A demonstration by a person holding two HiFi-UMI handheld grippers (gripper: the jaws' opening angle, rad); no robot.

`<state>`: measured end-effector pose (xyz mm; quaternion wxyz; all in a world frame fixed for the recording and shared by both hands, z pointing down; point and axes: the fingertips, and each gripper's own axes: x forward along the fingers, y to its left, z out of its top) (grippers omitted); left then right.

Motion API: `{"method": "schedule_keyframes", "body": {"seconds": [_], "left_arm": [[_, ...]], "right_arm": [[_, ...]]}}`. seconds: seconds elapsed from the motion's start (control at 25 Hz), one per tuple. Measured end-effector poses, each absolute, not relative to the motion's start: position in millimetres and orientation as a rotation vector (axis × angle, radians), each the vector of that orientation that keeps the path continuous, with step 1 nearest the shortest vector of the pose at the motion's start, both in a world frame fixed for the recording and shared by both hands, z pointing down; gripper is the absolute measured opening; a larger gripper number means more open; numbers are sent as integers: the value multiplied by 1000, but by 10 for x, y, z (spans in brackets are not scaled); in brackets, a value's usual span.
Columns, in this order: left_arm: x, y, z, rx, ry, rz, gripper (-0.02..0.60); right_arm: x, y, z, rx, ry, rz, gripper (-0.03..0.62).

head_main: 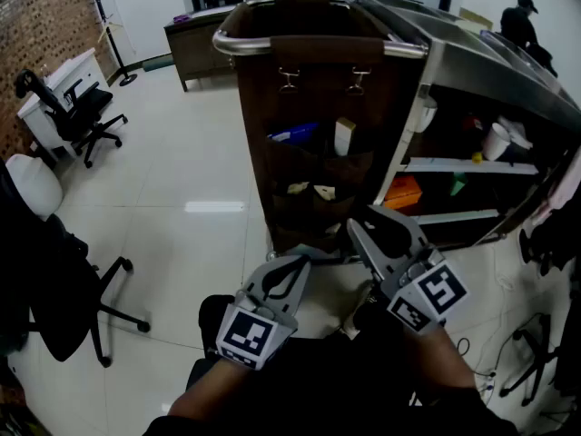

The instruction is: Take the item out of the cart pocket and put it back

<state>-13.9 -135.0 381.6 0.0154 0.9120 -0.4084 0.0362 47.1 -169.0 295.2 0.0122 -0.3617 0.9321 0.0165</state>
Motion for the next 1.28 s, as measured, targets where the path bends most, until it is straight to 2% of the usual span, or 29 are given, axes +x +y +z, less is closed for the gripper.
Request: {"method": "schedule_keyframes", "body": {"seconds": [0.36,0.44,0.68,1.28], "left_arm": [[-136,-1345,3840,2831,-1266,109,0],[-138,-1347,3847,2827,-1264,107,0],[-147,-1355,3863,2822,-1265,105,0],[-147,-1325,3891,2810,-1267,105,0]], "right_arm": [[467,-2087,2252,-1193,2865,293,130],[468,-2155,2124,-1198,2851,320,150],[490,-2434,1915,-1257,2829,370,150],[366,-3212,2480,-1362,3050,289,150]]}}
